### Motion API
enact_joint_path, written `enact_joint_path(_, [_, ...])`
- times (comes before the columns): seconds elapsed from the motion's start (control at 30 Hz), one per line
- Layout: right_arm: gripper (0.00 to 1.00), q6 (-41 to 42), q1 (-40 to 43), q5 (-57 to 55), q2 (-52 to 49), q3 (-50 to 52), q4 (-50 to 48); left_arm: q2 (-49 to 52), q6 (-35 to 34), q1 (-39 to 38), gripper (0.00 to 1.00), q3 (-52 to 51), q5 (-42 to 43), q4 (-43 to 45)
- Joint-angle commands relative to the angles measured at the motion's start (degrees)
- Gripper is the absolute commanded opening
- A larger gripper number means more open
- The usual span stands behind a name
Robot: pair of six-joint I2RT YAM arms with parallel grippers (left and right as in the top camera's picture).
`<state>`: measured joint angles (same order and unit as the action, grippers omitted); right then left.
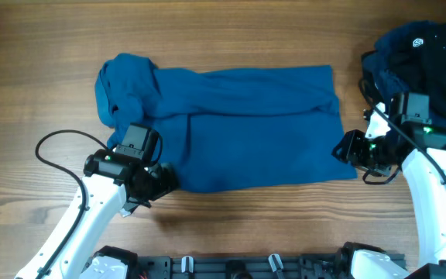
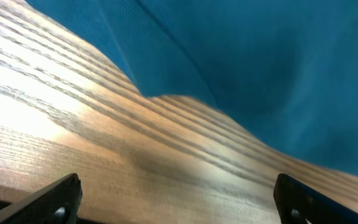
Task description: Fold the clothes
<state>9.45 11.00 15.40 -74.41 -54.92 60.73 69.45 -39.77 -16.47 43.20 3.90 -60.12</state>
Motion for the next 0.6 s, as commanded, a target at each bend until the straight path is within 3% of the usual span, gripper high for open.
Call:
enact_joint_path(0.0, [0.53,1.6,-0.5,0.1,-0.3,3.2,-3.3,1.5,-4.7,-0.3,0.99,-2.0,-5.0,2.6])
enact_joint_path(0.2, [0.52,1.7,-0.5,0.1,-1.3,7.9,-8.5,5.6,-4.9,-0.3,0.98,-5.7,-5.9,11.6])
enact_joint_path(0.3, [0.52,2.6,-0.5,0.1,-1.9,9.6,-10.1,9.0,-4.9,-0.3,0.9,-6.1,-6.6,13.4])
enact_joint_path(0.43, [0.5,2.7,-0.5,-0.4,-2.2,9.7,-10.1,12.0,-5.8,-0.3,0.67,-6.1,-6.4,14.4])
enact_joint_path(0.5, [0.48,2.8,-0.5,-0.9,-2.2,9.7,-9.9,12.2,-5.8,-0.2,0.37,-6.1,-6.6,15.0])
enact_joint_path(0.57, [0.46,3.6,-0.5,-2.2,-2.2,9.7,-9.4,12.2,-5.7,-0.2,0.23,-6.1,-6.8,15.8])
